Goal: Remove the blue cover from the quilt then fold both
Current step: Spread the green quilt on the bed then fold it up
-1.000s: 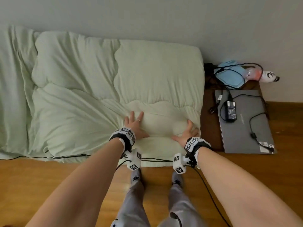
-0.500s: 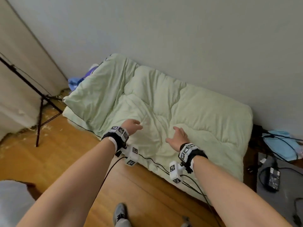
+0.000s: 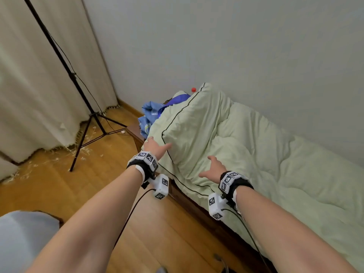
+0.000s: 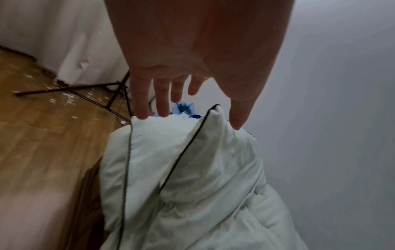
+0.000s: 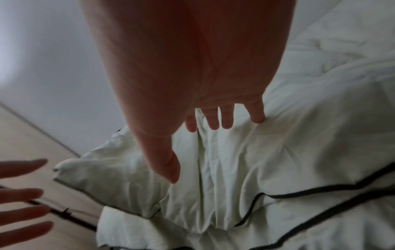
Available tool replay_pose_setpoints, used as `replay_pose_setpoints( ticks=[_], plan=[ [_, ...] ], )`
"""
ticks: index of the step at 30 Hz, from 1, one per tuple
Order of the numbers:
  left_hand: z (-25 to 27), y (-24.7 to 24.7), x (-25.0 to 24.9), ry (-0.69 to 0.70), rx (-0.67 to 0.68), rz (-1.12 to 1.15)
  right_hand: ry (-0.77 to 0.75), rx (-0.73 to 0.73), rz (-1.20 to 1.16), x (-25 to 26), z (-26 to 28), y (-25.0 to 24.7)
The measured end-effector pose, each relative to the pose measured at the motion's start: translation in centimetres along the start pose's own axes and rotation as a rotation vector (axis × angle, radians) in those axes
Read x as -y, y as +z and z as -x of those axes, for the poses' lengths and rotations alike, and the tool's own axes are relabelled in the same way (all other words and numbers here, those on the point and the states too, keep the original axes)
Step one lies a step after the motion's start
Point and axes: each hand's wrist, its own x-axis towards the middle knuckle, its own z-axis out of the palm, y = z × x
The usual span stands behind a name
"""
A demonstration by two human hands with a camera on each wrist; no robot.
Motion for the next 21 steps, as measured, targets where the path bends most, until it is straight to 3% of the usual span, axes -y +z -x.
replay_pose_setpoints(
  ticks=[3, 8, 12, 17, 21],
  plan=[
    [-4.0, -0.7, -2.4, 0.069, 0.036, -0.074, 0.146, 0.013, -0.041, -0.1, -2.0, 0.0],
    [-10.6, 1.9, -5.9, 0.02, 0.215, -0.16, 0.332, 0.026, -0.162, -0.8, -7.7, 0.0],
    [-14.8, 2.8, -6.7, 0.141, 0.222, -0.312, 0.418, 0.023, -0.279, -0.3, -13.5, 1.8],
    [-19.2, -5.0, -6.1, 0.236, 0.243, -0.154, 0.511, -0.009, -0.315, 3.1, -17.1, 3.2],
    [-21.8, -6.1, 0.9, 0.0, 0.354, -0.316, 0.548, 0.069, -0.157, 8.0, -18.0, 0.4]
  ],
)
